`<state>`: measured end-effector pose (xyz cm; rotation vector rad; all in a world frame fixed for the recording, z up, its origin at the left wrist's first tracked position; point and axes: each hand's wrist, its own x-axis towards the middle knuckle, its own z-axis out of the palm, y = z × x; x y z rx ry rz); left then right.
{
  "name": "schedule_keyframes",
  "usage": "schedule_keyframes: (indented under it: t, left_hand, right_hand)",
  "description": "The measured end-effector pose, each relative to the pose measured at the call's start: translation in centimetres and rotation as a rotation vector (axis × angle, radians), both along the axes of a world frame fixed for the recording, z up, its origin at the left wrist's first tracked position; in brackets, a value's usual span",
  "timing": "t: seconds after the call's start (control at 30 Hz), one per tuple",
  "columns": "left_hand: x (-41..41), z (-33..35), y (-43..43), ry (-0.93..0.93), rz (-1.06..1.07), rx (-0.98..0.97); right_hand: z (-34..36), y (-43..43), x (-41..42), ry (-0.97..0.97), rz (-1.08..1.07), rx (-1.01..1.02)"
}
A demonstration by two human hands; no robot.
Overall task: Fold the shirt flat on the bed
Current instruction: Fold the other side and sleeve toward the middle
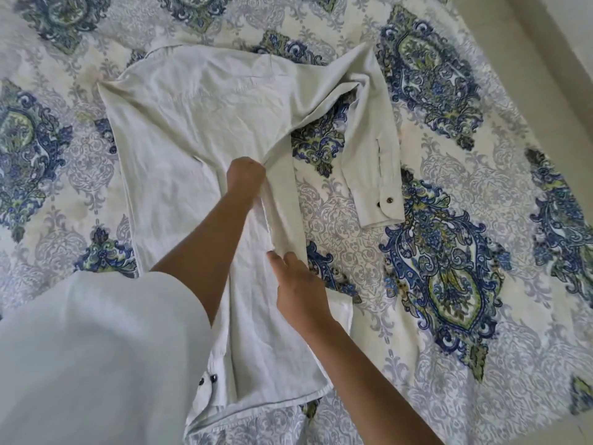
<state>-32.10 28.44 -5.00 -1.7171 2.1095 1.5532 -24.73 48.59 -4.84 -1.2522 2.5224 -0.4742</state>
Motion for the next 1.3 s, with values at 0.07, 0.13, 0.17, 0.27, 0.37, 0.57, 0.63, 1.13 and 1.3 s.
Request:
schedule_keyframes:
  t: [0.07,0.13,0.17,0.27,0.37,0.57,0.63,1.13,1.3]
  left_hand:
    - [1.6,-0.5,-0.5,0.060,0.138,0.229]
    - [2.7,-0.6,-0.2,0.146,0.198,0.344]
    - [3.1,-0.5,0.3,0.163,0.183,0.364]
    - [4.0,-0.1,2.2,0.130,0.042,0.318]
    - [5.8,0.1,4.9,0.022,-0.017,0.319]
    - [11.8,0.1,11.2,-0.121,0.012,0.296]
    - [13.5,0.6,13.1,-0.132,0.001,0.337]
    - [21.3,-0.2,16.5,0.136,0.353,0.639]
    - [21.4,0.1,16.9,0.175,0.242,0.774]
  right_hand:
    - [-0.5,0.6,0.9,0.060,0.005,0.045]
    - [-0.6,1.3,1.7,0.115,-0.022,0.079]
    - [-0.5,1.7,2.1,0.130,-0.041,0.095]
    - [-0.3,2.9,2.4,0.129,-0.057,0.230]
    - [0.8,4.2,2.6,0.082,-0.034,0.425]
    - [3.9,5.9,4.1,-0.102,0.074,0.589]
    - [4.5,6.2,5.4,-0.151,0.081,0.594]
    - [1.1,12.0,5.1,-0.657,-0.412,0.228]
    - [0.7,13.3,6.1,-0.518,-0.389,0.075]
